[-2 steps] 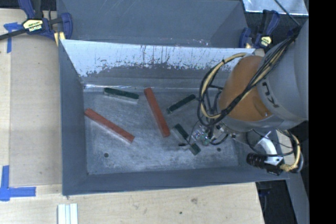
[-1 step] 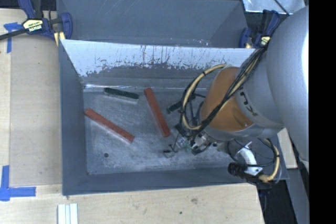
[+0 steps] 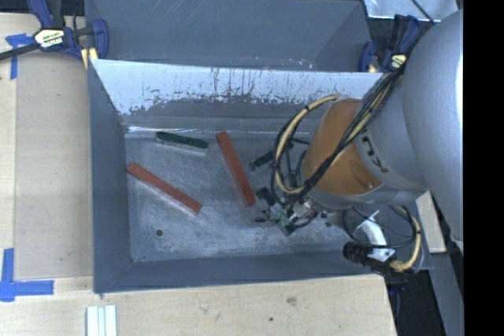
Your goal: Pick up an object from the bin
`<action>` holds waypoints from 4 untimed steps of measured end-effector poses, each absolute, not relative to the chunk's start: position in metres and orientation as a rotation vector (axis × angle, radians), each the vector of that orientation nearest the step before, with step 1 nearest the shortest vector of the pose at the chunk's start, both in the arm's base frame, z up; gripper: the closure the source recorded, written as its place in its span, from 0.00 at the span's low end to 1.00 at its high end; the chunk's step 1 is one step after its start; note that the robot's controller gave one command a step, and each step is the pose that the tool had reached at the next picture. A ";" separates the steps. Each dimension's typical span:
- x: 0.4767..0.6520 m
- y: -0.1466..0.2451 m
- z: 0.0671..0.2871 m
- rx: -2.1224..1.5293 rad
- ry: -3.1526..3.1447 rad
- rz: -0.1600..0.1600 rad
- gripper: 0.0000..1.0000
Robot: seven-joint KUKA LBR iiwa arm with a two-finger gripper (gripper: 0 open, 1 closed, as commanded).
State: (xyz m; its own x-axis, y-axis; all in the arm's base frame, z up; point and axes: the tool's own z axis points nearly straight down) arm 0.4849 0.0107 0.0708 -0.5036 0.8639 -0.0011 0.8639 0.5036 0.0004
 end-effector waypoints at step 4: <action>0.485 0.130 0.084 1.649 2.677 -0.004 1.00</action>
Offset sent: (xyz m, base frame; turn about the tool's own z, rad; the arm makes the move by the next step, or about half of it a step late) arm 0.0238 0.0329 0.0874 0.0231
